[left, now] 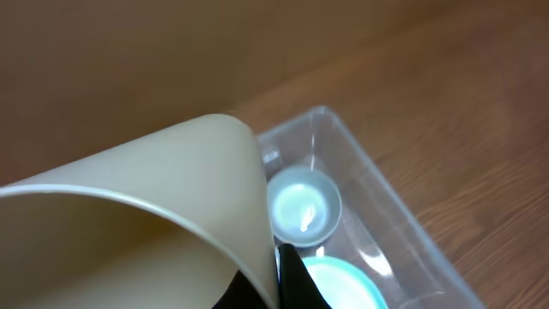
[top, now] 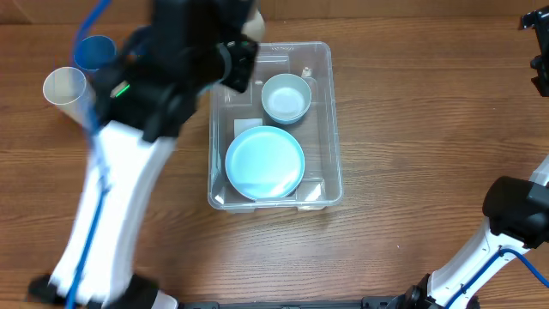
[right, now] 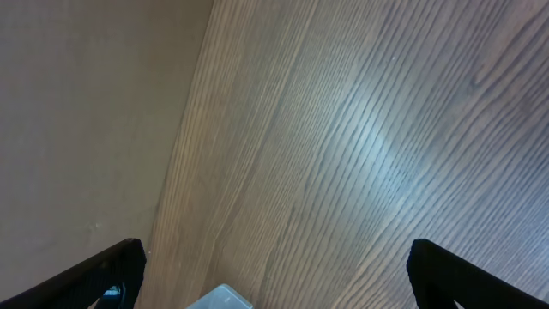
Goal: Pack container
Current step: 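Carry the cream cup into the bin's upper-left corner and release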
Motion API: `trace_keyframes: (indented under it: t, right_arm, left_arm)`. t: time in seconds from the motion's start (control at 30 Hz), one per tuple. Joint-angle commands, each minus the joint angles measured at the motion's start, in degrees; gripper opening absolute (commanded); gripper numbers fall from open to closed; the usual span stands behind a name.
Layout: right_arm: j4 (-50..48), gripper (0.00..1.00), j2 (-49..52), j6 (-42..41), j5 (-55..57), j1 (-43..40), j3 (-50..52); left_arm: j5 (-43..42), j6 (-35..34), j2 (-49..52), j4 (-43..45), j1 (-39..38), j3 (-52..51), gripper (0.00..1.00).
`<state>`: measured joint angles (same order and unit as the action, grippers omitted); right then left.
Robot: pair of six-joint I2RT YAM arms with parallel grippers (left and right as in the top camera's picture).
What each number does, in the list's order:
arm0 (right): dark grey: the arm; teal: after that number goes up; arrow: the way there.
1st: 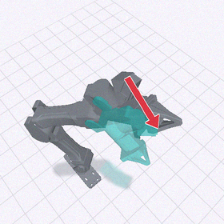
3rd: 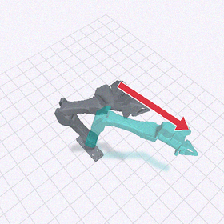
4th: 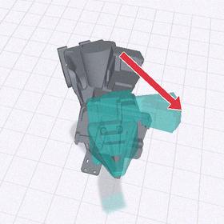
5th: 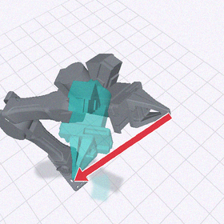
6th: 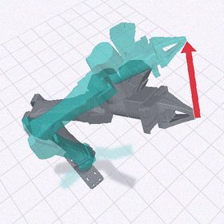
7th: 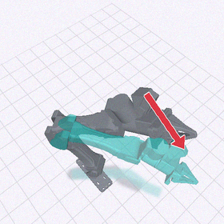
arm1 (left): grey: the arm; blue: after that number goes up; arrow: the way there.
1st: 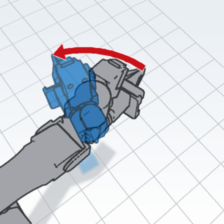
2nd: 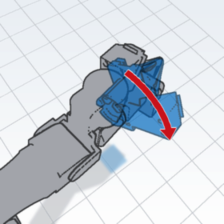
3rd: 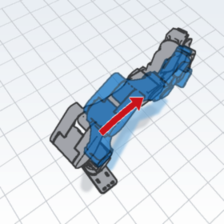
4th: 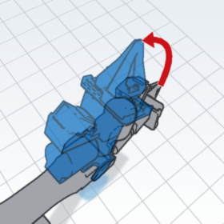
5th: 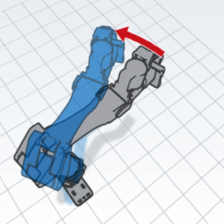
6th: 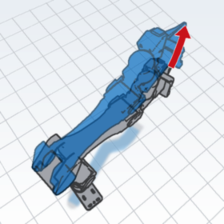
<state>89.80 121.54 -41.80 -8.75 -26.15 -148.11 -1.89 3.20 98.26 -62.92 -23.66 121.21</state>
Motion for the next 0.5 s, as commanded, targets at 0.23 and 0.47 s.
trace_keyframes:
  t: [0.23,0.47]
  right_arm:
    - [-0.09,1.00,-0.46,-0.22,0.26,-0.13,-0.68]
    - [-0.09,1.00,-0.46,-0.22,0.28,-0.13,-0.68]
  left_arm:
    - [4.20,-0.90,15.93,1.49,0.00,-0.39,0.04]
    - [6.99,-3.65,20.35,0.68,1.57,-0.39,0.04]
